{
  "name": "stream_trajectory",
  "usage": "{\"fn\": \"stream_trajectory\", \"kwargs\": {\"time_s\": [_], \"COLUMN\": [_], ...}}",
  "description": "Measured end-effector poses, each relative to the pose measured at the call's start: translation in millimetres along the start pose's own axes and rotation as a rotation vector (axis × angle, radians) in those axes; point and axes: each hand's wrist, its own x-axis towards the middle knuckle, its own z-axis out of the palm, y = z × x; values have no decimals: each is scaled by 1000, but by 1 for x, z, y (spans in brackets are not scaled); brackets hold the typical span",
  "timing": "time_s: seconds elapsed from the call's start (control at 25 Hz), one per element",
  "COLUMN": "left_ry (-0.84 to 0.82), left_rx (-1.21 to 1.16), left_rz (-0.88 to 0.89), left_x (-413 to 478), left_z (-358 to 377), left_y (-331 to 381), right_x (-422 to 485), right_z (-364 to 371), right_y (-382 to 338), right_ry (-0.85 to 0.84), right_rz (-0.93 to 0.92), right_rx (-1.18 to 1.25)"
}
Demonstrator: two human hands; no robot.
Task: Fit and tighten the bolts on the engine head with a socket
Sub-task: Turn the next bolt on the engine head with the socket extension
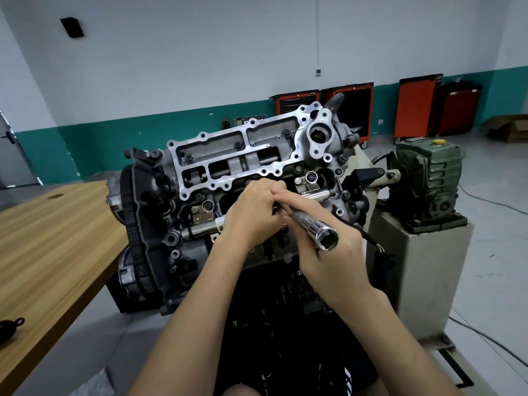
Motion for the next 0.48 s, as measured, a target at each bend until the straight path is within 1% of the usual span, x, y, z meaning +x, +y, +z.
{"fn": "stream_trajectory", "kwargs": {"time_s": [0.04,0.12,0.2,0.36,0.4,0.48], "left_ry": [-11,-45,-48,-18,-22,-39], "left_rx": [10,54,60,-7,3,30], "left_rz": [-3,15,24,-30,-17,4], "left_x": [1,2,1,0,0,1], "left_z": [0,1,1,0,0,0], "left_y": [0,1,1,1,1,1], "right_x": [2,6,6,2,4,6], "right_z": [-1,-5,-7,0,-2,-7], "right_y": [2,7,6,0,3,6], "right_ry": [-6,51,95,-6,-1,68], "right_rz": [-7,8,33,9,7,31], "right_rx": [-19,-57,-38,5,-12,-41]}}
